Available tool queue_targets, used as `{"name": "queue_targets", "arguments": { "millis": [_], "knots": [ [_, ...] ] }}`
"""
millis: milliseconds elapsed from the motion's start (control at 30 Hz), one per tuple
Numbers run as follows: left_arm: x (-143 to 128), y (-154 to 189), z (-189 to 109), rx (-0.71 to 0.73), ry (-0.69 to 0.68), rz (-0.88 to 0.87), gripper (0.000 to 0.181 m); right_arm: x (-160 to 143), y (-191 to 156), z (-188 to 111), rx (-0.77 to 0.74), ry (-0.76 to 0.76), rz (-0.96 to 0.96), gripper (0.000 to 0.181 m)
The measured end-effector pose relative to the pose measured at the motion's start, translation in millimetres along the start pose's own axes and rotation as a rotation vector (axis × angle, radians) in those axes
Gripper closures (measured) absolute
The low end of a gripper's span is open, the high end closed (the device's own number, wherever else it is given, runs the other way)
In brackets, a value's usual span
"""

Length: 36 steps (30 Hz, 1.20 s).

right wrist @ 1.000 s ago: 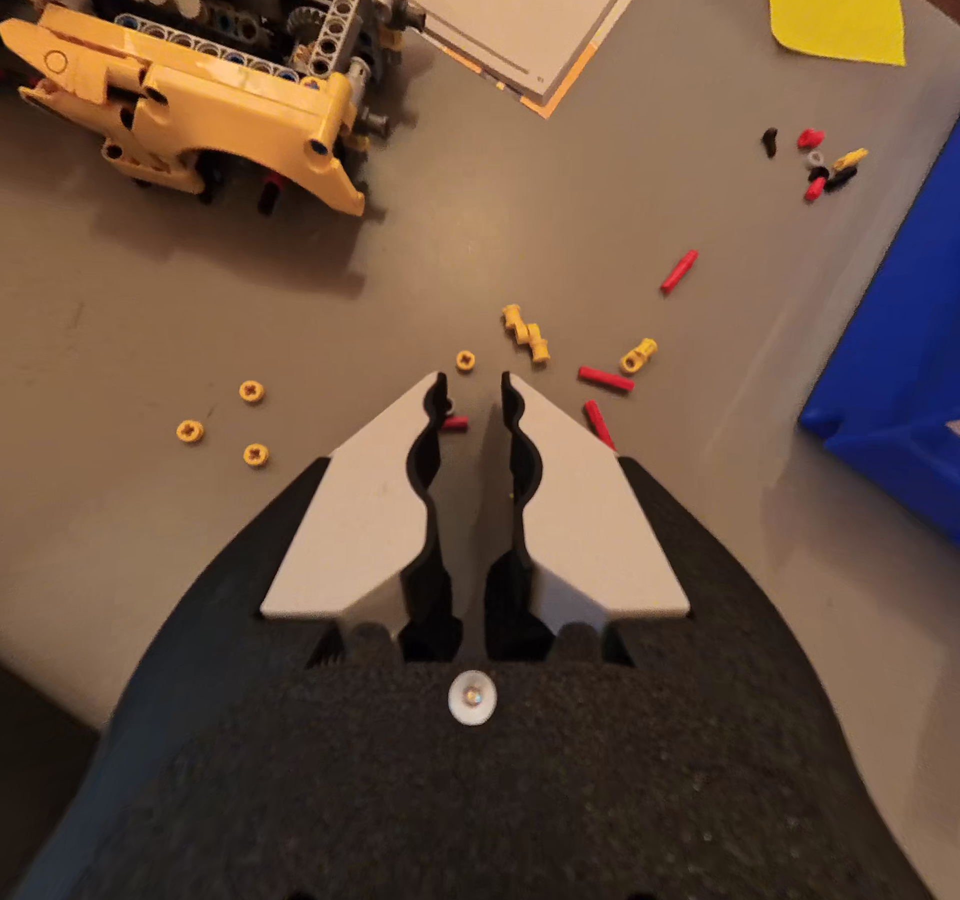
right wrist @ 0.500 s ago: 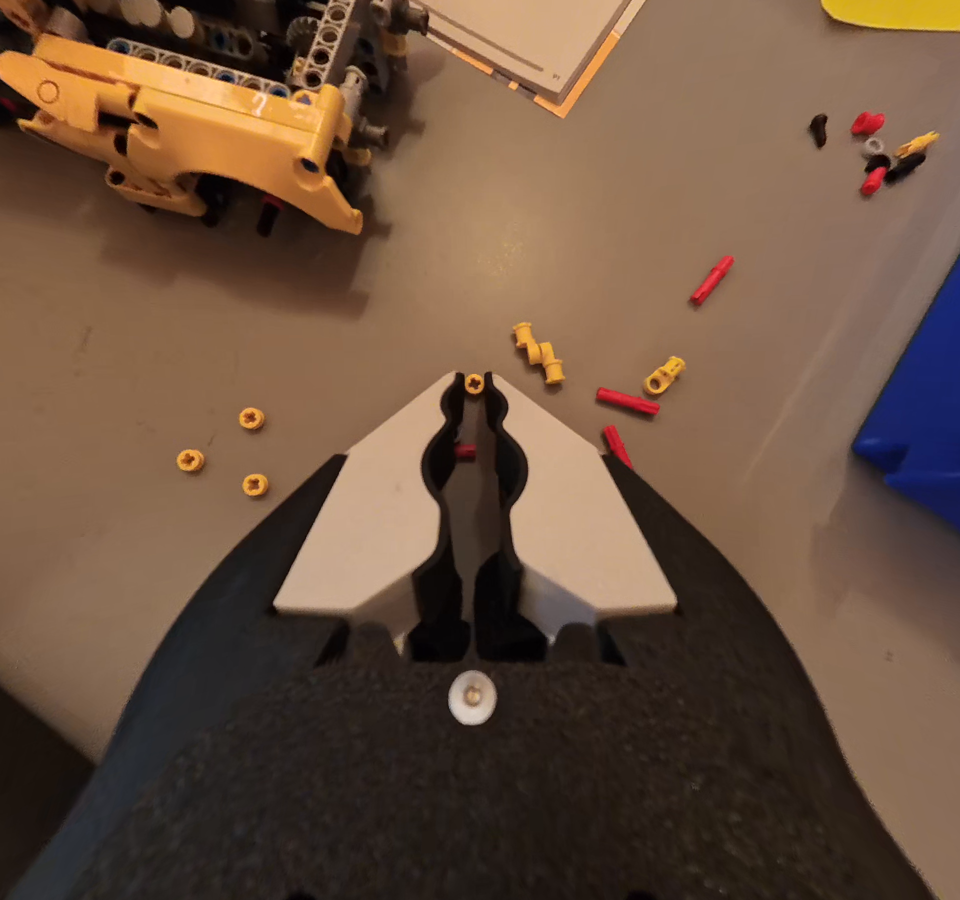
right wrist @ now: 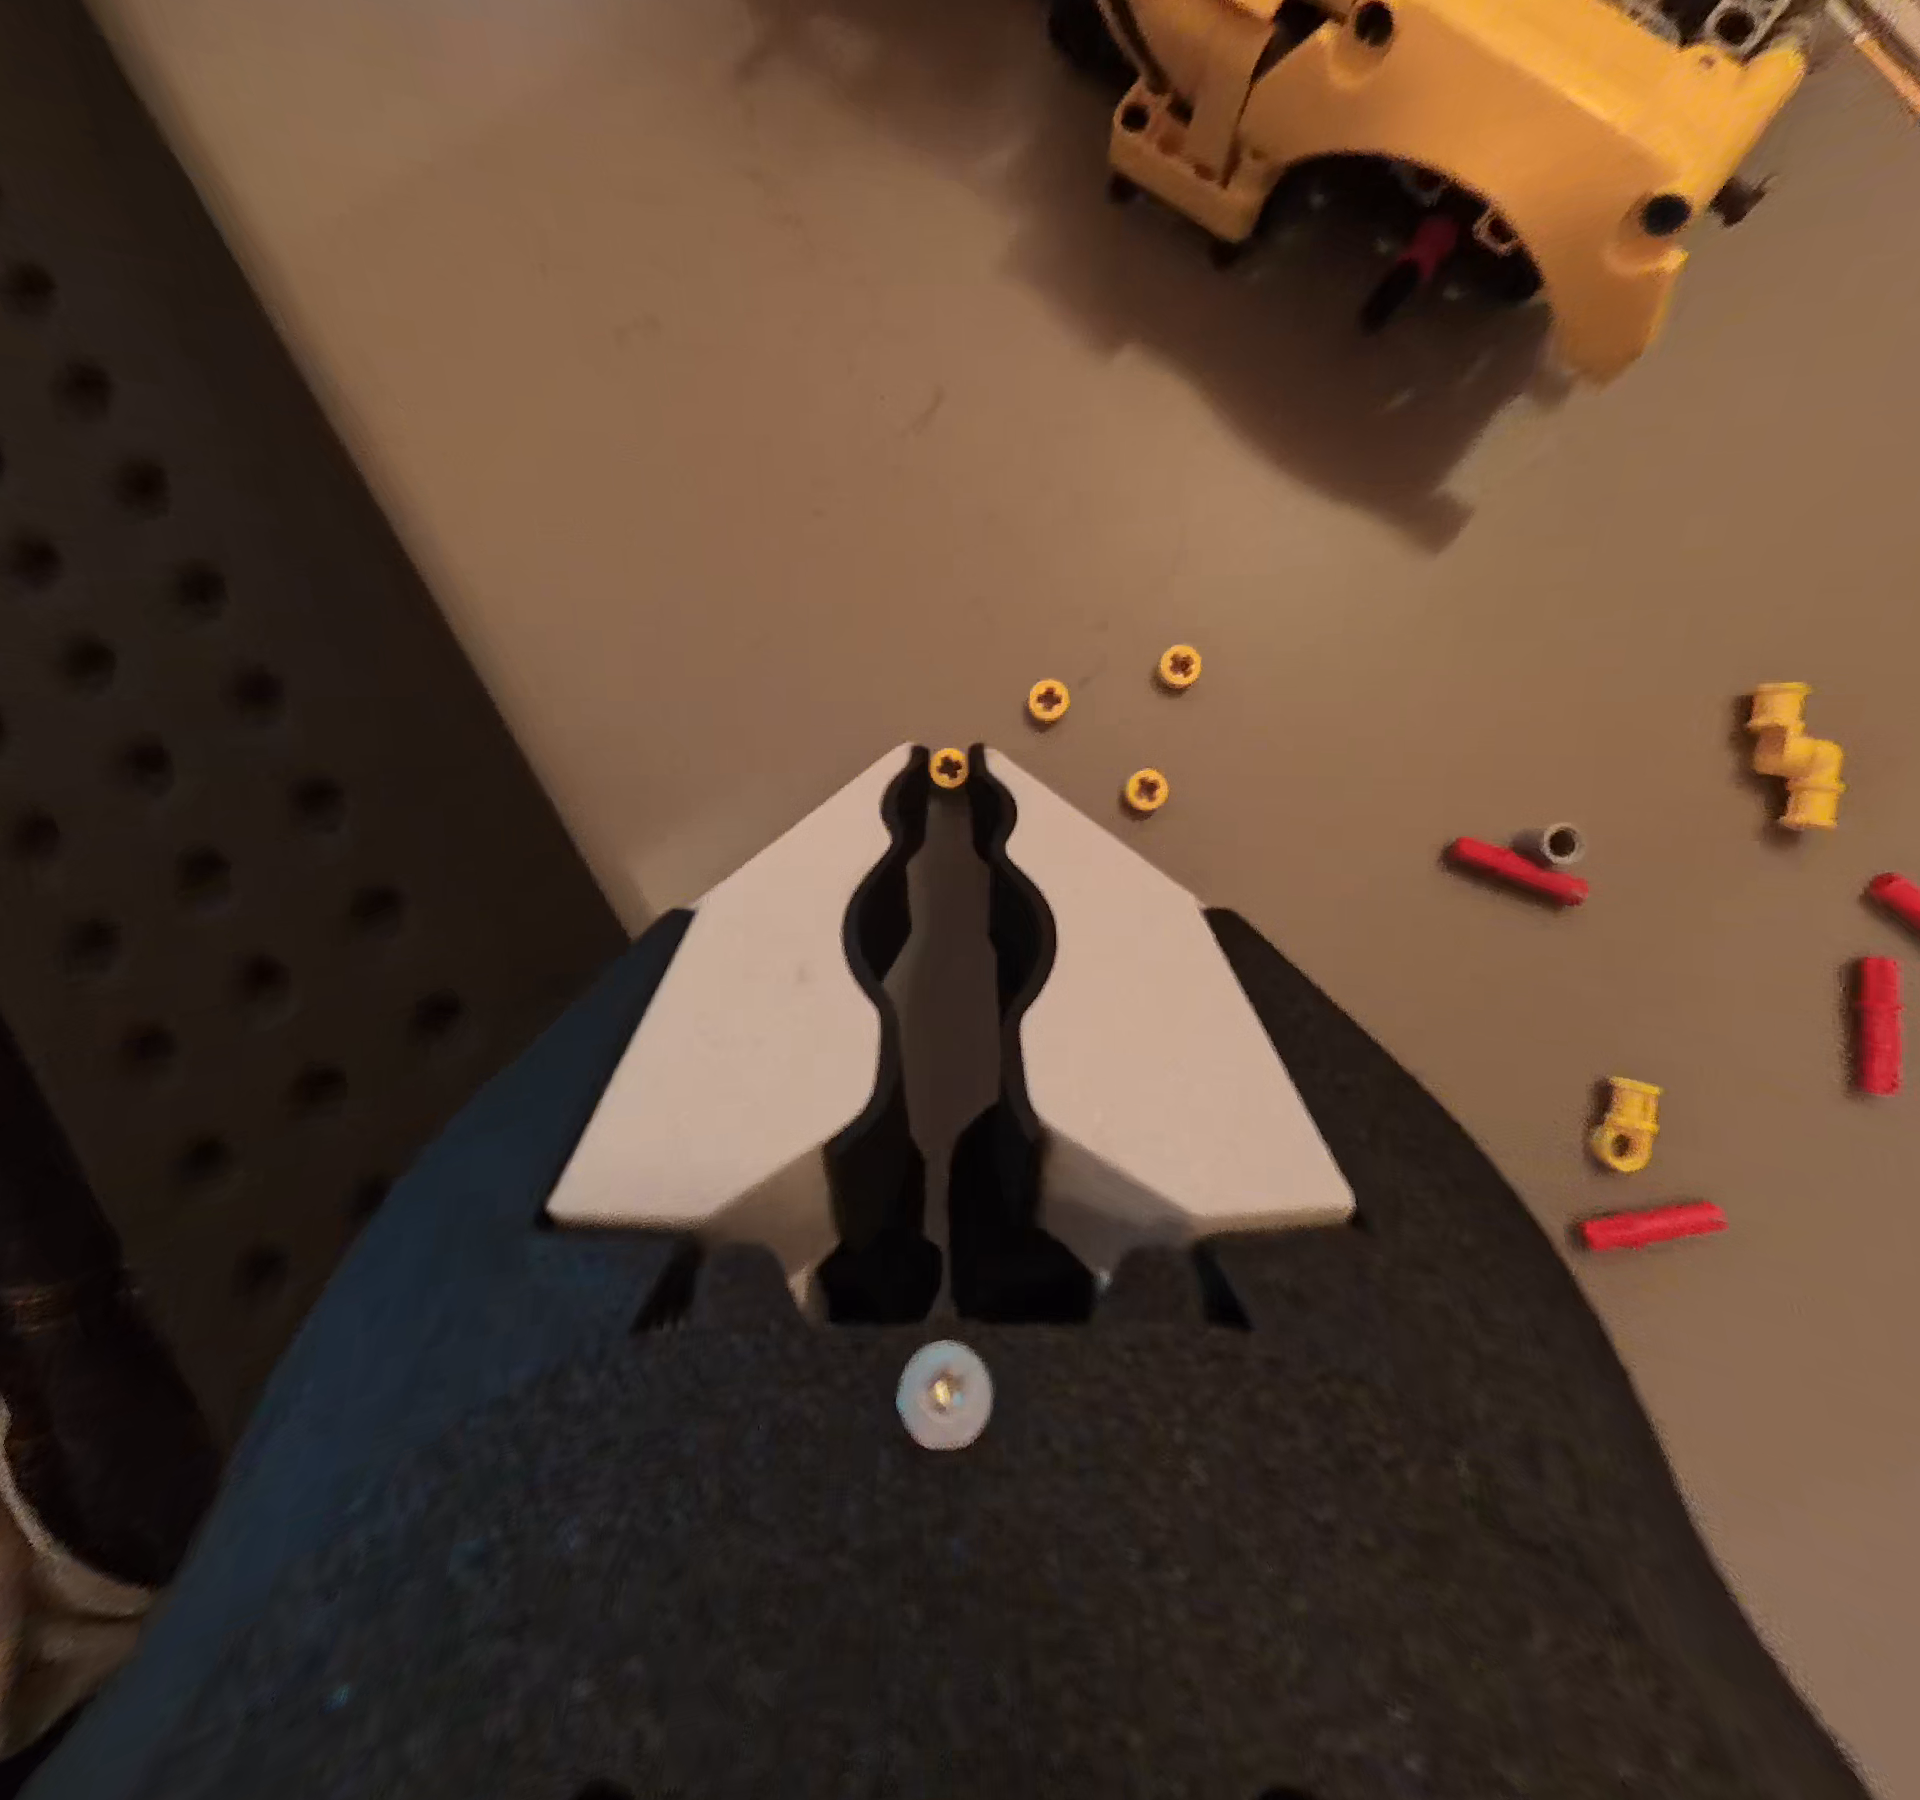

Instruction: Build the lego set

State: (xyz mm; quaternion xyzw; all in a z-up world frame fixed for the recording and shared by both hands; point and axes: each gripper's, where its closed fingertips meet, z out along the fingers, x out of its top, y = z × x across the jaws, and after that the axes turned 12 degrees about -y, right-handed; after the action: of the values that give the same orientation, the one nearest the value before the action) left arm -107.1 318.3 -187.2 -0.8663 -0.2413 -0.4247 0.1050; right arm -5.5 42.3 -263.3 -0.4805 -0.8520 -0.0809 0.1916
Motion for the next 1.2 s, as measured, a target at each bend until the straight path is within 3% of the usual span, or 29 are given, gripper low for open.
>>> {"name": "queue_targets", "arguments": {
  "millis": [267, 433, 667, 733, 900, 1033, 1100, 1200],
  "knots": [
    [0, -4, 0, 0.006, -0.001, -0.007, 0.134, 4, -1, -3, -0.011, 0.046, 0.031, 0.167],
    [0, -10, -2, 0.015, 0.004, -0.019, 0.134, 25, 1, -21, -0.060, 0.214, 0.095, 0.164],
    [4, -21, -7, 0.021, 0.020, -0.049, 0.134, 55, 39, -50, -0.339, 0.513, 0.241, 0.160],
    [2, -23, -7, 0.027, 0.015, -0.052, 0.134, 71, 38, -58, -0.334, 0.595, 0.263, 0.162],
    [-1, -28, -4, 0.031, 0.004, -0.068, 0.134, 127, 44, -62, -0.242, 0.628, 0.239, 0.162],
    [-1, -29, -4, 0.028, 0.008, -0.076, 0.134, 182, 89, -71, -0.325, 0.621, 0.162, 0.160],
    [2, -27, -6, 0.019, 0.017, -0.081, 0.134, 193, 121, -60, -0.383, 0.553, 0.152, 0.158],
    [4, -24, -8, 0.004, 0.028, -0.085, 0.134, 189, 141, -41, -0.365, 0.515, 0.181, 0.154]
  ]
}}
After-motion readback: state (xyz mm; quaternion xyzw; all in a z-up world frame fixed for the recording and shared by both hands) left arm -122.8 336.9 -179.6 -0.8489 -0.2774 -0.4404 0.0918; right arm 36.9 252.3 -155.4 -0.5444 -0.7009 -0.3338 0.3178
